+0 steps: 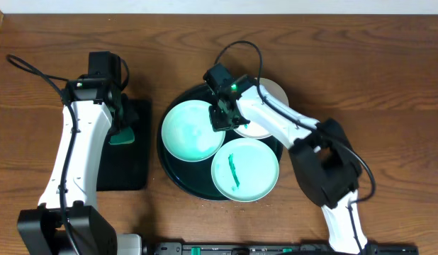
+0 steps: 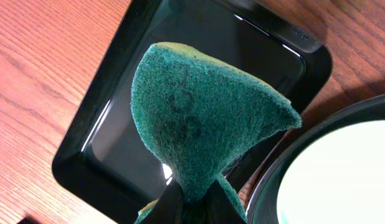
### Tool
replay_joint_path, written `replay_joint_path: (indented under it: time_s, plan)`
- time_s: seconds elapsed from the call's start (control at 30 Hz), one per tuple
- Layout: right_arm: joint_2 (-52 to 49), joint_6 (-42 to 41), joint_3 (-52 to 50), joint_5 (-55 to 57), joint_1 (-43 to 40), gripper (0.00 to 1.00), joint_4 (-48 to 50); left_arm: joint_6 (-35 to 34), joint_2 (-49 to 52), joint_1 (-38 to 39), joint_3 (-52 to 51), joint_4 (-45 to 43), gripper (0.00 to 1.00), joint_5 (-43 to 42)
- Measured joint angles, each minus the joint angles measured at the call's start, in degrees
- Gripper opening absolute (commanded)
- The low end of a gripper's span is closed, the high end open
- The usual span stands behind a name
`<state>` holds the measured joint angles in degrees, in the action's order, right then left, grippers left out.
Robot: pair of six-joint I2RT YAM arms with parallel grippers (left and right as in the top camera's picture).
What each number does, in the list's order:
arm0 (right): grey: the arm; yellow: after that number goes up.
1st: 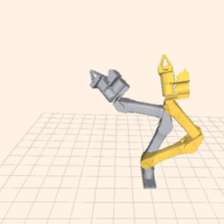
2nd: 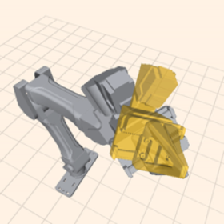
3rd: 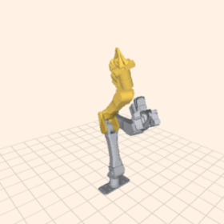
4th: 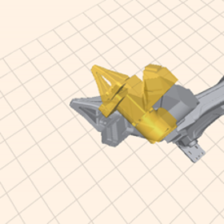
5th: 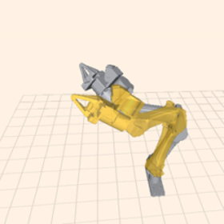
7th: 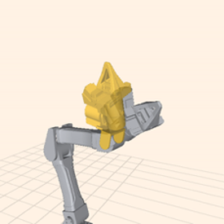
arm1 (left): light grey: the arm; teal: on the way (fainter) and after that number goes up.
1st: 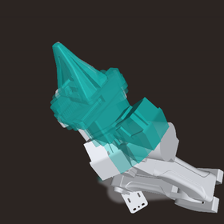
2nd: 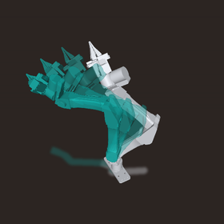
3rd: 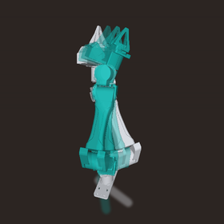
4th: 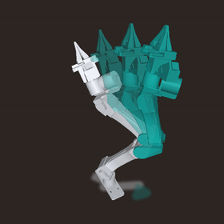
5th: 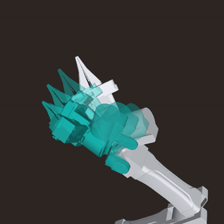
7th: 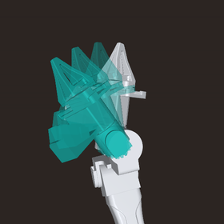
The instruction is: Clean dirty plates on tray and stack at the side
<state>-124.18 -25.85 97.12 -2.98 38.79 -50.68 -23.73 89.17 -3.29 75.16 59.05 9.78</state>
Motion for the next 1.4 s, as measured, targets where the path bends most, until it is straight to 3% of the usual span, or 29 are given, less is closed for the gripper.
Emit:
replay_joint_path:
  time_s: [0.3, 0.67, 0.87, 1.0, 1.13, 1.4]
  plan:
    - [14.3, 9.1, 0.2, 27.7, 7.3, 0.01, -0.6, 0.0, 0.0, 0.0, 0.0, -0.3, 0.07, -0.1]
    - [14.2, 11.7, 0.2, 65.1, 22.8, 0.01, -0.9, 0.0, 0.0, 0.0, 0.0, -0.2, 0.07, -0.6]
    - [14.2, 10.9, 0.2, 78.9, 25.8, 0.01, -0.8, 0.0, 0.0, 0.0, 0.0, -0.2, 0.07, -0.6]
    - [14.2, 10.4, 0.2, 79.8, 25.6, 0.01, -0.6, 0.0, 0.0, 0.0, 0.0, -0.1, 0.08, -0.6]
    - [14.2, 9.8, 0.2, 73.9, 23.9, 0.01, -0.5, 0.0, 0.0, 0.0, 0.0, -0.1, 0.07, -0.6]
    - [14.2, 8.1, 0.2, 41.5, 10.4, 0.01, 0.3, 0.0, 0.0, 0.0, 0.0, 0.0, 0.07, -1.8]
